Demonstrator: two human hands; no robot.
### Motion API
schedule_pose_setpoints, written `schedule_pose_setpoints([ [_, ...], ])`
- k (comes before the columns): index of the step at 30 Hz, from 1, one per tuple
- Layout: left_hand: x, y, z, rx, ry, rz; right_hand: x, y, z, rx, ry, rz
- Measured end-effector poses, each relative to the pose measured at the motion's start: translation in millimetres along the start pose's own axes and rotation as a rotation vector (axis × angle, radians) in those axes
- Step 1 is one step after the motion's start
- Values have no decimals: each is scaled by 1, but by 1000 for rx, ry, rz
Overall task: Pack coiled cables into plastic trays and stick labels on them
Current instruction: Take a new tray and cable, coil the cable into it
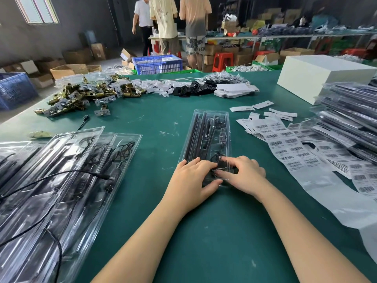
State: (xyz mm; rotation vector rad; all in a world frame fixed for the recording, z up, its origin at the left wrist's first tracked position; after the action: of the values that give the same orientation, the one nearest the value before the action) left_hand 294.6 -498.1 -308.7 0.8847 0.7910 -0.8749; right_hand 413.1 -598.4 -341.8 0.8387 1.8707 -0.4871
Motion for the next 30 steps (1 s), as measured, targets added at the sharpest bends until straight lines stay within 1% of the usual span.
schedule_pose_setpoints([
  [4, -1, 0, 1, 1, 3, 13, 3, 0, 2, 14, -27, 13],
  [8, 1, -1, 0, -3, 18, 4, -6, -7, -1, 1, 59, 132],
  [12, 5, 0, -2, -16, 32, -43, -6, -10, -1, -15, 133, 57],
  [16, 4, 1, -5, -35, 15, -71, -10, -13, -2, -57, 315, 71],
  [20, 11, -2, 1, 8, 29, -152, -9, -16, 6, -61, 412, 16],
  [22, 14, -2, 2, 11, 59, -165, -7, -17, 9, -72, 484, -41],
  [24, 17, -2, 2, 7, 84, -192, -4, -20, 8, -86, 624, -105],
  [25, 18, -1, 2, 6, 95, -208, -4, -20, 12, -50, 709, -88],
  [27, 19, -1, 3, 14, 128, -226, -6, -20, 22, 86, 838, 30],
  [28, 20, -1, 4, 19, 149, -229, -8, -20, 25, 123, 849, 88],
  [30, 20, -2, 6, 27, 188, -229, -10, -20, 25, 116, 784, 156],
])
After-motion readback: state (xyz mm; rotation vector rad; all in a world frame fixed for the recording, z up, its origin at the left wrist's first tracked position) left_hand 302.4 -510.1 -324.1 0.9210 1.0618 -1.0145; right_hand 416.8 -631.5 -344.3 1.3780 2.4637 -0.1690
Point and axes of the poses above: each hand's wrist, its own y-axis towards the middle knuckle, its own x-axis out of the palm, z = x × y, the point moved 9 cm from there along y, towards the middle knuckle, and after that the axes turned 11 degrees about -x, right-handed, at the moved point
